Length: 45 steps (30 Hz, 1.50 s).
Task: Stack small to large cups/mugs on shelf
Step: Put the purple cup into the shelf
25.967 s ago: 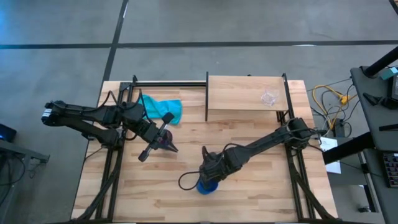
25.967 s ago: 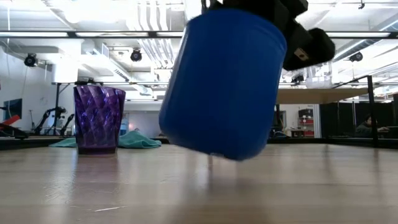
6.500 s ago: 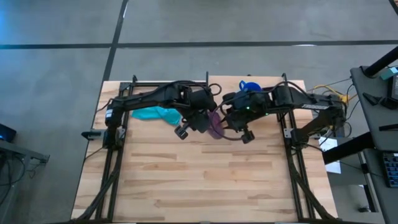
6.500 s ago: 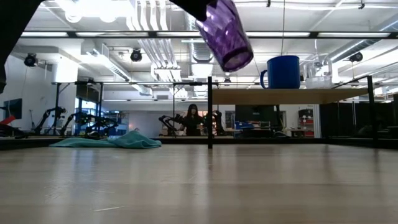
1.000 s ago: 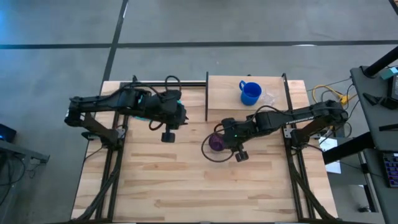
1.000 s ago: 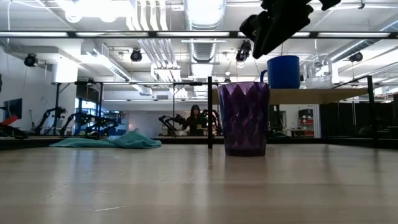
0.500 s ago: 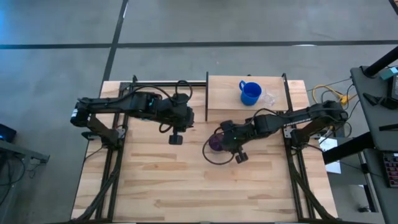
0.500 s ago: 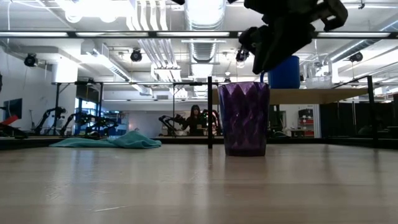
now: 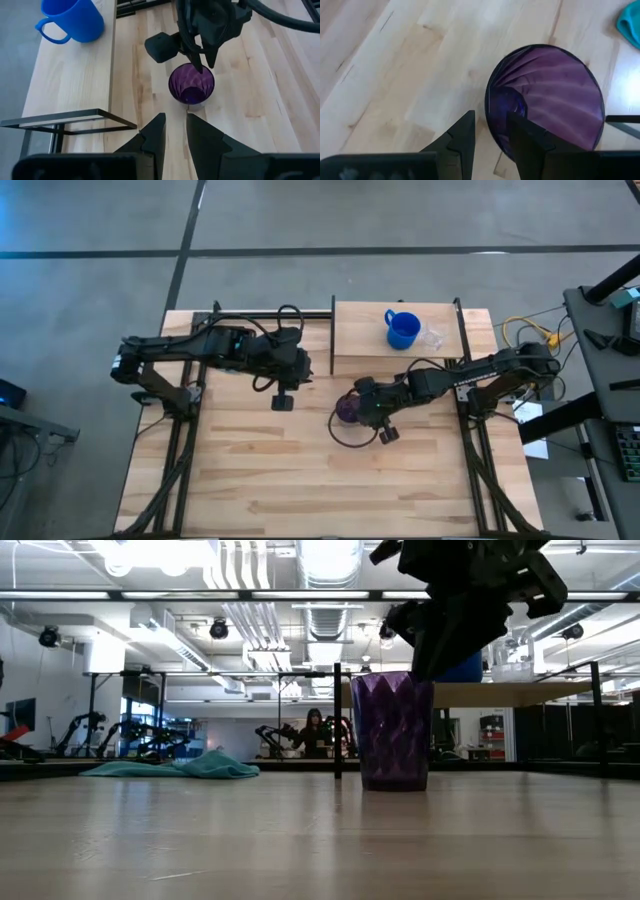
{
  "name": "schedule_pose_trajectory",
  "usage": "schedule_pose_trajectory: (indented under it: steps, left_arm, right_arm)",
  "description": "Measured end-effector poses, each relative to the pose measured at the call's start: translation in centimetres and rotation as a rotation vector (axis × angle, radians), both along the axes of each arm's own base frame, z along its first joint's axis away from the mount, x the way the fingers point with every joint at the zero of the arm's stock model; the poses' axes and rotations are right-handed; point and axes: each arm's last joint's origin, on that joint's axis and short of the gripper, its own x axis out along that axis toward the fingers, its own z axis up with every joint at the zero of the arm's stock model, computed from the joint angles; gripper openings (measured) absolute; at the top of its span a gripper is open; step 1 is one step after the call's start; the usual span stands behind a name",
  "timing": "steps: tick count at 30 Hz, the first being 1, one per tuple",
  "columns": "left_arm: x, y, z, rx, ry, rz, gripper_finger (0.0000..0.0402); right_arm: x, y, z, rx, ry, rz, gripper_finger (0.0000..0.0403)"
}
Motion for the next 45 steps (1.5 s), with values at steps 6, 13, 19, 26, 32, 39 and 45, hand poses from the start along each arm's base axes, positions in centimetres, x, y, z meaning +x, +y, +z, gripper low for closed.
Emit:
schedule_pose_trajectory:
  steps: [6,13,19,26,32,39,45]
  left_arm:
    - [0.0,0.0,0.0,0.0,-0.001,0.0,0.0063]
    - [-0.1,0.0,0.1,0.0,-0.004,-0.001,0.0063]
    - [-0.3,0.0,0.2,-0.001,-0.008,-0.001,0.0063]
    - [-0.3,0.0,0.3,0.0,-0.01,-0.001,0.0063]
    - [-0.3,0.0,0.3,0.0,-0.01,-0.002,0.0063]
    - [-0.3,0.0,0.3,0.0,-0.01,-0.002,0.0063]
    - [-0.5,0.0,0.9,-0.001,-0.031,-0.001,0.0063]
  right_arm:
    - [-0.4,-0.1,-0.9,-0.004,0.027,0.0,0.0105]
    - [-0.3,-0.1,-0.9,-0.006,0.005,-0.003,0.0102]
    - [0.0,0.0,-0.7,-0.009,-0.021,-0.007,0.0058]
    - [-0.1,-0.1,-0.8,-0.001,-0.016,-0.023,0.0012]
    - [0.7,-0.2,1.1,-0.011,-0.069,-0.099,0.001]
    - [1.8,-0.4,7.9,-0.108,-0.169,-0.1,0.001]
    - [0.8,-2.7,12.3,-0.228,-0.109,-0.209,0.001]
